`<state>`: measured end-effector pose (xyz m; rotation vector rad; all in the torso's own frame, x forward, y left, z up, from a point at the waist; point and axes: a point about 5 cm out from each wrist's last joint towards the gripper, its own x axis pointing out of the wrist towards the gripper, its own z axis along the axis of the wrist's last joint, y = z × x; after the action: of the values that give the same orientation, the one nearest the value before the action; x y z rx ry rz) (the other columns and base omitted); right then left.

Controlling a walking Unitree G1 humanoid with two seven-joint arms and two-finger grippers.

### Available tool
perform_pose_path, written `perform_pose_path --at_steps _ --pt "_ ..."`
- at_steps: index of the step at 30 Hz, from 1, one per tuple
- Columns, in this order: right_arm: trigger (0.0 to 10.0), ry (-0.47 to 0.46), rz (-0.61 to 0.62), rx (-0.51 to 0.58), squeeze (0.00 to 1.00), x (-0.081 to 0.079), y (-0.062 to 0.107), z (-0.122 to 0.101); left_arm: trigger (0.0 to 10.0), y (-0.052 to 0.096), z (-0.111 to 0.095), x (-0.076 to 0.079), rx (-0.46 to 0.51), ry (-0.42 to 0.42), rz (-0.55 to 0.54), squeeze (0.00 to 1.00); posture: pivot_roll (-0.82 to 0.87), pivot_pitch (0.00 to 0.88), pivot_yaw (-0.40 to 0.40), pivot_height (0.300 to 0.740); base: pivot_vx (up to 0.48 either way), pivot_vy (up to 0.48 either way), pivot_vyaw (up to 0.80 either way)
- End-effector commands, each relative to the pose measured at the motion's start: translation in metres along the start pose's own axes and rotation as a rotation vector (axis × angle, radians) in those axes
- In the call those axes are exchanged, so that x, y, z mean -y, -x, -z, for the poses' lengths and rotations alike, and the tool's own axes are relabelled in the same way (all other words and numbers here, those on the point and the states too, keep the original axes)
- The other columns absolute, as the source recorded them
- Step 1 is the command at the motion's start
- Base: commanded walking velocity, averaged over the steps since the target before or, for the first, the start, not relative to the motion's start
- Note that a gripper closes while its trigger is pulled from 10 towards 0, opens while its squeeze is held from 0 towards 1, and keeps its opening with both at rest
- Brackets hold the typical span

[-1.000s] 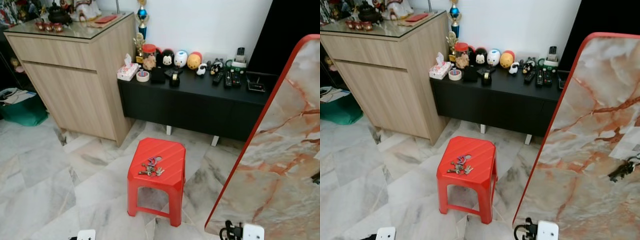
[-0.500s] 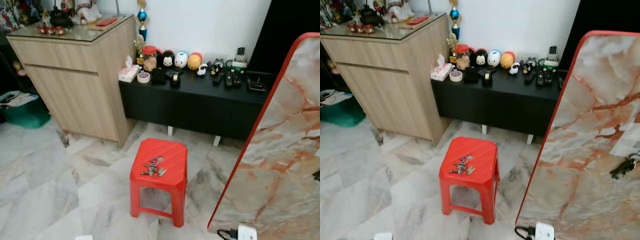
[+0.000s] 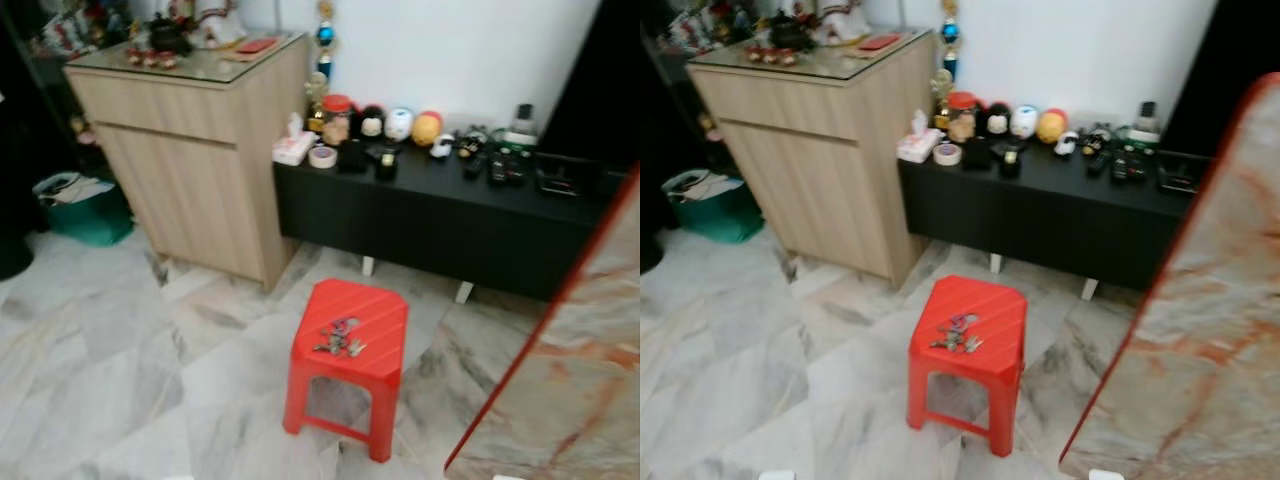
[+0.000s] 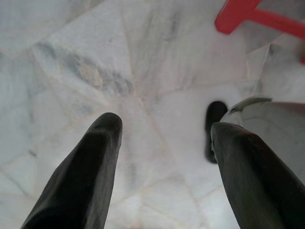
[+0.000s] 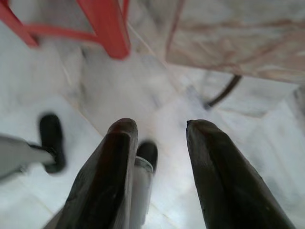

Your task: Hang keys on a hook

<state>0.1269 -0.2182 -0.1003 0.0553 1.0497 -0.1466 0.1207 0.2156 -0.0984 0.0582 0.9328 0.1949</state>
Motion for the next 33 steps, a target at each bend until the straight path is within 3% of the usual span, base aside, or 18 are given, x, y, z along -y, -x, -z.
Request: perform_pose_path --at_steps 1,9,19,22,27,30,33 --pt "10.0 -0.028 0.023 -0.035 0.00 0.011 0.003 0.009 10.0 0.000 0.001 0.005 -0.008 -0.014 0.012 0.00 0.05 0.000 -0.008 0.740 0.000 0.480 0.00" --pt "10.0 -0.065 0.017 -0.022 0.00 0.003 -0.001 -0.003 10.0 0.001 0.003 -0.001 -0.011 -0.013 -0.002 0.00 0.06 0.000 0.005 0.740 0.000 0.480 0.00" --pt "10.0 -0.073 -0.054 -0.010 0.00 -0.053 -0.007 -0.015 10.0 0.002 0.004 -0.017 -0.006 -0.027 -0.034 0.00 0.05 0.000 0.026 0.740 0.000 0.480 0.00" --pt "10.0 -0.041 -0.065 -0.011 0.00 -0.057 -0.007 -0.017 10.0 0.002 0.003 -0.017 -0.001 -0.039 -0.029 0.00 0.04 0.000 0.021 0.740 0.000 0.480 0.00" --pt "10.0 -0.035 -0.057 -0.001 0.00 -0.050 -0.008 -0.021 10.0 0.002 0.004 -0.016 -0.014 -0.031 -0.027 0.00 0.03 0.000 0.024 0.740 0.000 0.480 0.00" --pt "10.0 -0.082 -0.010 0.000 0.00 -0.028 -0.007 -0.017 10.0 0.002 0.006 -0.010 -0.026 -0.037 -0.018 0.00 0.04 0.000 0.034 0.740 0.000 0.182 0.00" --pt "10.0 -0.099 0.007 -0.004 0.00 -0.020 -0.006 -0.013 10.0 0.002 0.007 -0.005 -0.023 -0.037 -0.011 0.00 0.04 0.000 0.034 0.740 0.000 -0.089 0.00"
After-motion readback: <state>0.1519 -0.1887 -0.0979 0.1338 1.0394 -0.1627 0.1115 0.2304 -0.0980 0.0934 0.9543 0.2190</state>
